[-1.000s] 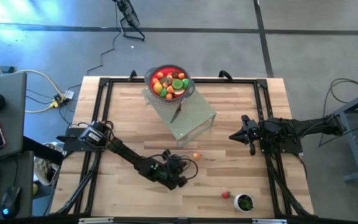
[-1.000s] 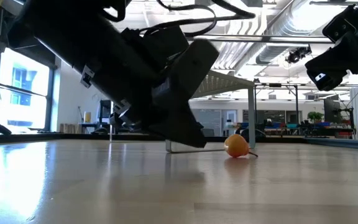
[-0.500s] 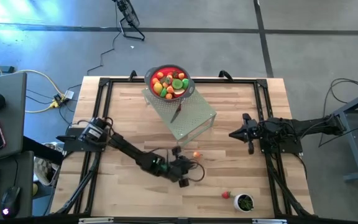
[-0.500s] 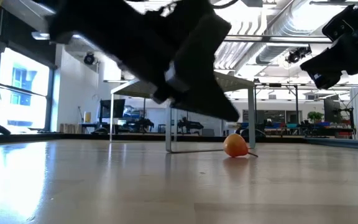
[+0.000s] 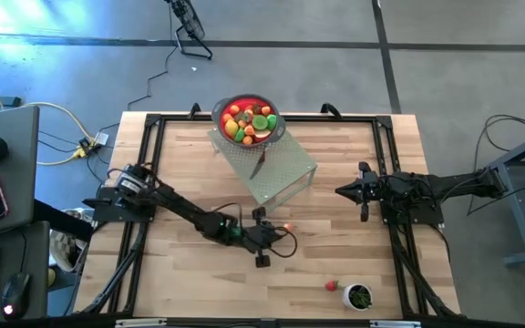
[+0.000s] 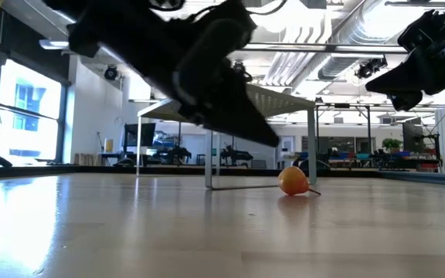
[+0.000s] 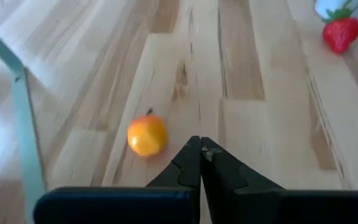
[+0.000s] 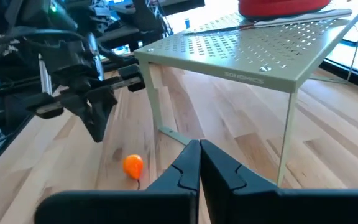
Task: Pick & Place Fruit
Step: Put the orange pear into the red strainer on the shelf
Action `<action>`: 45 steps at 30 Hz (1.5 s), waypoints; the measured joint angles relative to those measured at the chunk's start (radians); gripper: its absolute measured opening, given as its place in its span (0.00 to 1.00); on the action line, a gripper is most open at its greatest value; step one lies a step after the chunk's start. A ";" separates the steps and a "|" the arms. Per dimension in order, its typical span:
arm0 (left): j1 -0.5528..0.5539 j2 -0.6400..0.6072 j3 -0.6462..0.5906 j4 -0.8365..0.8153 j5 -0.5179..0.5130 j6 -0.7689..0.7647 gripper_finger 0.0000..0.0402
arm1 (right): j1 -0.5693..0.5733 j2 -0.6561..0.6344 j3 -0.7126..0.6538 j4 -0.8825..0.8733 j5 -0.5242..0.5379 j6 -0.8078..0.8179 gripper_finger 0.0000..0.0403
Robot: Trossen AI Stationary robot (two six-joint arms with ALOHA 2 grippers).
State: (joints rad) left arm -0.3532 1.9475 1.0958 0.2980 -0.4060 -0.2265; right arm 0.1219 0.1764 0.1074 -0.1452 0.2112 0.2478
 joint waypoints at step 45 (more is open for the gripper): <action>0.031 -1.082 -1.040 0.386 0.103 0.215 0.00 | 0.000 0.043 0.000 0.122 -0.079 0.247 0.01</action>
State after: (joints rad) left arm -0.3224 0.8653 0.0563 0.6837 -0.3025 -0.0117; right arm 0.1219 0.2197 0.1074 -0.0231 0.1321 0.4943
